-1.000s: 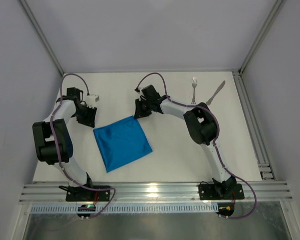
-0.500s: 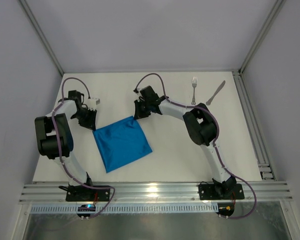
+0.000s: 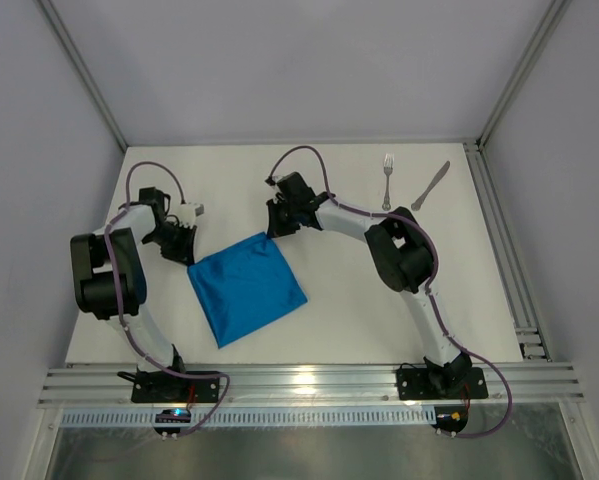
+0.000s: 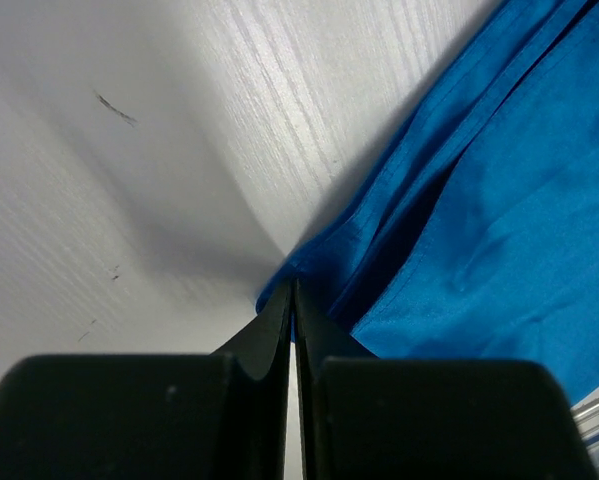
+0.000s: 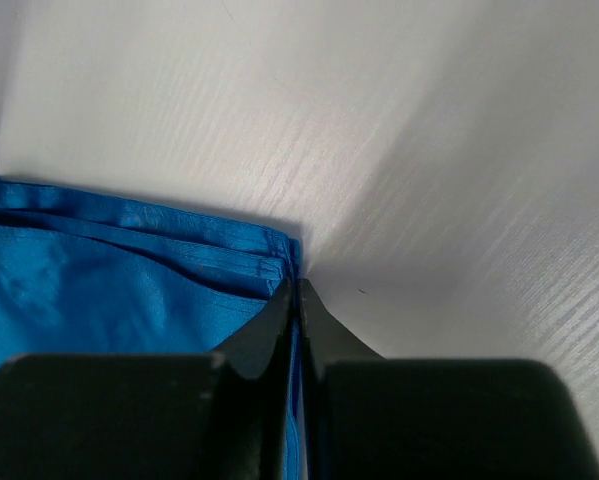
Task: Fold the napkin into a case and place the utensils inside
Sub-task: Smooth out the square-folded napkin at the center of the board.
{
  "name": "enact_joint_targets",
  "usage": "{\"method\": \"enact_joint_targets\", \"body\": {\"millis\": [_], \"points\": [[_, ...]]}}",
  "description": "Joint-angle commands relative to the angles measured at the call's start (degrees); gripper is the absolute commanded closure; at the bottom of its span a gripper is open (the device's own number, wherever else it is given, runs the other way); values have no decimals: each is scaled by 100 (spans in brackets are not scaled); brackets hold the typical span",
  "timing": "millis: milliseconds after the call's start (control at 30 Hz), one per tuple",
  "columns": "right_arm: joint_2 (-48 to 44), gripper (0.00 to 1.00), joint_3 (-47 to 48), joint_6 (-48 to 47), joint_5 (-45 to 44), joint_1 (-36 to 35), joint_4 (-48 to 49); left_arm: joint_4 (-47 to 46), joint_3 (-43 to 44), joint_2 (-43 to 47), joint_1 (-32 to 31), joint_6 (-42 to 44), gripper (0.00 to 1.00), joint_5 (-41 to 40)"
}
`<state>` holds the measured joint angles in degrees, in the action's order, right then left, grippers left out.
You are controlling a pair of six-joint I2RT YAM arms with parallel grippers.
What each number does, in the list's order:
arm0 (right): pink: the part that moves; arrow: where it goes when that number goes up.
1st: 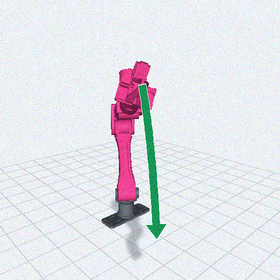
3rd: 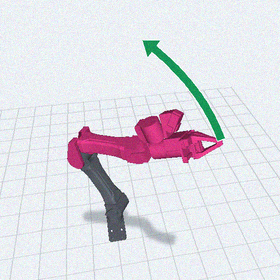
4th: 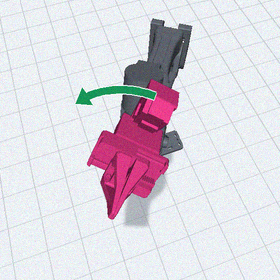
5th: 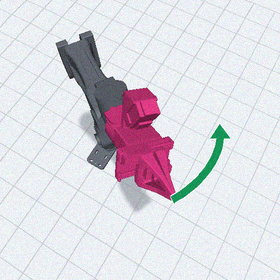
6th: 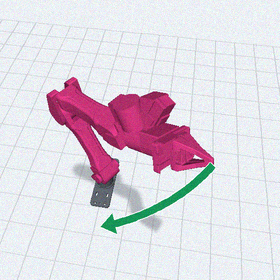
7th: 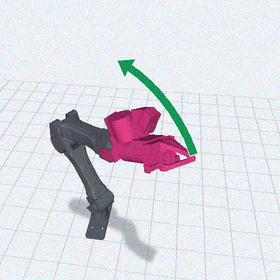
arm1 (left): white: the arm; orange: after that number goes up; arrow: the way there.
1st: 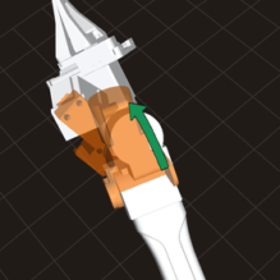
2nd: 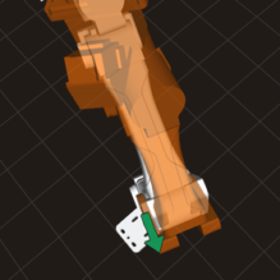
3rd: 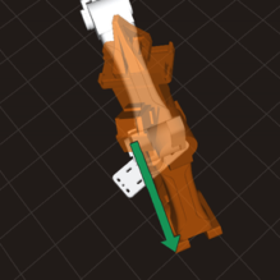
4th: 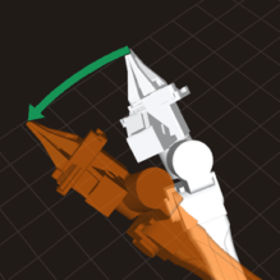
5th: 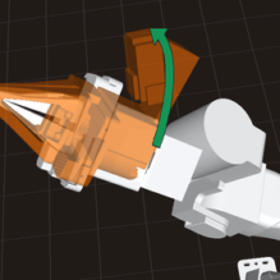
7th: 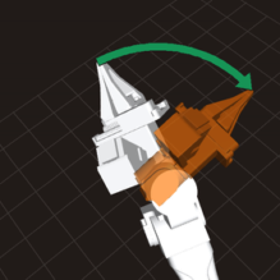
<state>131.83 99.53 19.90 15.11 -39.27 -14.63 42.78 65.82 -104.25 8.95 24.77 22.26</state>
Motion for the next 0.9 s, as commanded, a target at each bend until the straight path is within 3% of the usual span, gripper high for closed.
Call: {"method": "enact_joint_targets", "body": {"millis": [0, 133, 233, 433, 633, 867], "points": [[-386, 86, 216, -21, -70, -28, 49, -33, -131, 299, -60, 185, 100, 279], [-473, 70, 225, -346, -236, -28, -136, 46, -166, 449, -51, 229, 100, 270], [-754, 62, 190, -583, -351, -28, -180, 20, -166, 747, -25, 221, 90, 139], [-545, 61, 558, -575, -299, -20, -408, 2, 36, 1046, 124, -7, 68, -20], [106, 58, 1104, -523, 210, -11, -673, 528, 89, 1345, 107, 27, 55, 516], [449, 58, 1236, -373, 510, -2, -471, 521, -377, 1407, -236, 212, 54, 340]]}}
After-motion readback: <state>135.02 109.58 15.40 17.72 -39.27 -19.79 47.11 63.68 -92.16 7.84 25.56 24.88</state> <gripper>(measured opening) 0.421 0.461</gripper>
